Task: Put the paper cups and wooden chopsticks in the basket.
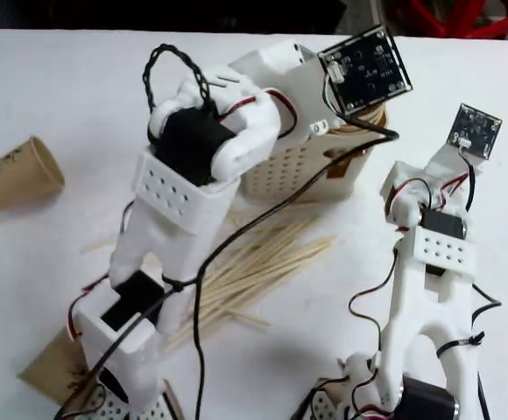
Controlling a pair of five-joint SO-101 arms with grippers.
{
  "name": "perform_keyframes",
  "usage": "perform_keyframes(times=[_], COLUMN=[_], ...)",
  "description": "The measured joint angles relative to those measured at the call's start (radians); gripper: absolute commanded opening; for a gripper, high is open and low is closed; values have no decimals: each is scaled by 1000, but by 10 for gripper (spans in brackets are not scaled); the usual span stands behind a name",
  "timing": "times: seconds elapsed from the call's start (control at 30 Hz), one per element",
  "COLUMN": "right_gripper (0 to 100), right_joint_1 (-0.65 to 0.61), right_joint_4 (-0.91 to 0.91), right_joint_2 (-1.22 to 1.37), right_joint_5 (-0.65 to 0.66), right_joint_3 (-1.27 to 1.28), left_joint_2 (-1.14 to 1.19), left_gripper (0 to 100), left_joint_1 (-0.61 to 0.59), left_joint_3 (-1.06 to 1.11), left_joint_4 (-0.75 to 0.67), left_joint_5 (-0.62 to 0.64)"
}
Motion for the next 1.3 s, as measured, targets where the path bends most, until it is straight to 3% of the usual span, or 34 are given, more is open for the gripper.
perform_keyframes(times=[0.23,0.5,0.67,0.9,1.3], right_gripper=[42,42,42,42,42], right_joint_1=[0,-14,-11,-21,-18], right_joint_4=[0,0,0,0,0], right_joint_2=[0,0,0,0,0], right_joint_5=[0,3,3,3,3], right_joint_3=[0,0,0,0,0], left_joint_2=[-6,-14,-14,-14,-14], left_gripper=[76,81,168,172,170], left_joint_1=[-69,-356,-600,-873,-1051], left_joint_3=[-5,-5,5,192,496], left_joint_4=[81,247,249,249,109], left_joint_5=[8,110,127,132,54])
